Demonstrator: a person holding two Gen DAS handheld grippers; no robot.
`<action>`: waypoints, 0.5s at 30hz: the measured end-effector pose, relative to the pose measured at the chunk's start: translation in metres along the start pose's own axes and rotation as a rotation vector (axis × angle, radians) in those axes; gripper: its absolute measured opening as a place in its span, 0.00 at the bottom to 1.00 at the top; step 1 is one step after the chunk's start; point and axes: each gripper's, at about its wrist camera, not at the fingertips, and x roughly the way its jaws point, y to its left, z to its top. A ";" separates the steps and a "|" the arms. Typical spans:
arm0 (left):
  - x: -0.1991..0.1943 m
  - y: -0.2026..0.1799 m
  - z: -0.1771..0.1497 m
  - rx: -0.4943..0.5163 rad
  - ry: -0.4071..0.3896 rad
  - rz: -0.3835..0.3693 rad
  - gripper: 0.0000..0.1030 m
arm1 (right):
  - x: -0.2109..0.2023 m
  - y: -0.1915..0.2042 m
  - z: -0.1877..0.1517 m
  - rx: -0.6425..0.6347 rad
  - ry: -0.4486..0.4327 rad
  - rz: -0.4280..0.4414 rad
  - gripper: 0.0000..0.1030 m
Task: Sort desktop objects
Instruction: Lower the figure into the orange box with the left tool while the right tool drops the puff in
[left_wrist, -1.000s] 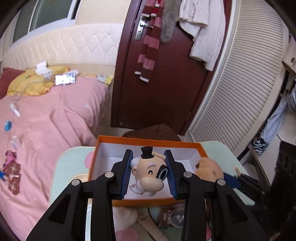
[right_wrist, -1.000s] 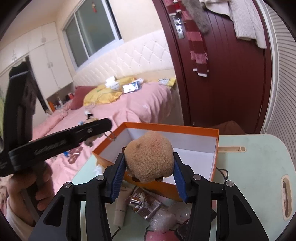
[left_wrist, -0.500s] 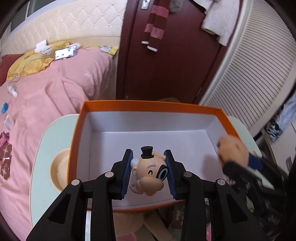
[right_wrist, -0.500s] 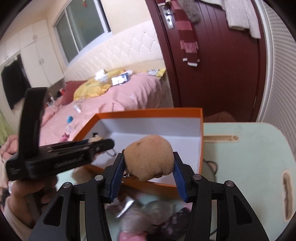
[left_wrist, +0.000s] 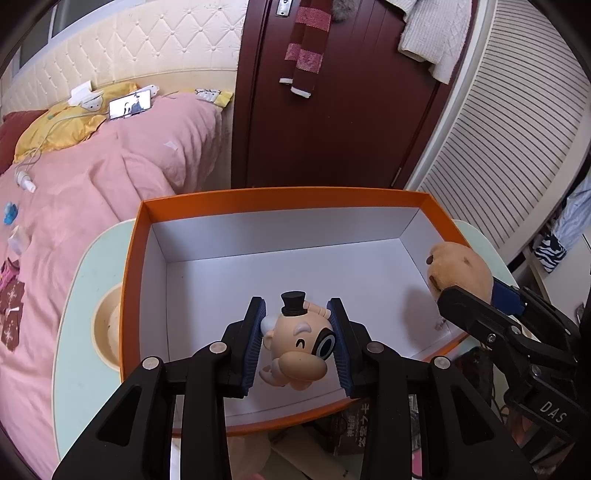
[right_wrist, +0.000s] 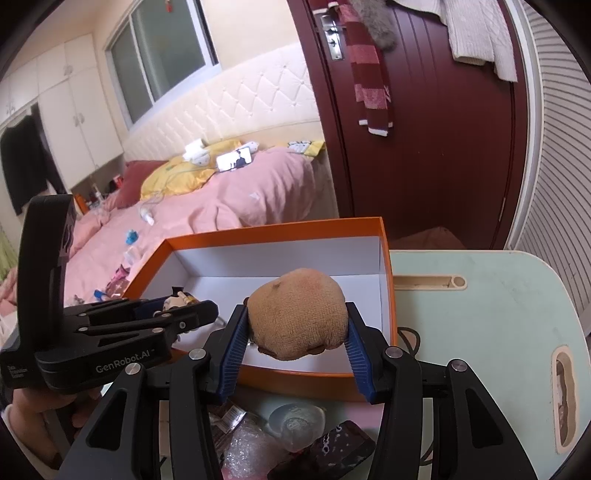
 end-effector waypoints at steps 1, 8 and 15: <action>0.000 0.000 0.000 0.000 -0.002 0.004 0.36 | 0.001 0.000 0.001 -0.005 0.000 -0.001 0.48; 0.001 -0.005 -0.001 -0.001 -0.014 -0.005 0.57 | 0.005 0.008 -0.001 -0.030 -0.015 0.019 0.67; 0.002 -0.007 -0.002 0.008 -0.026 0.002 0.57 | 0.005 0.009 -0.001 -0.040 -0.029 0.005 0.68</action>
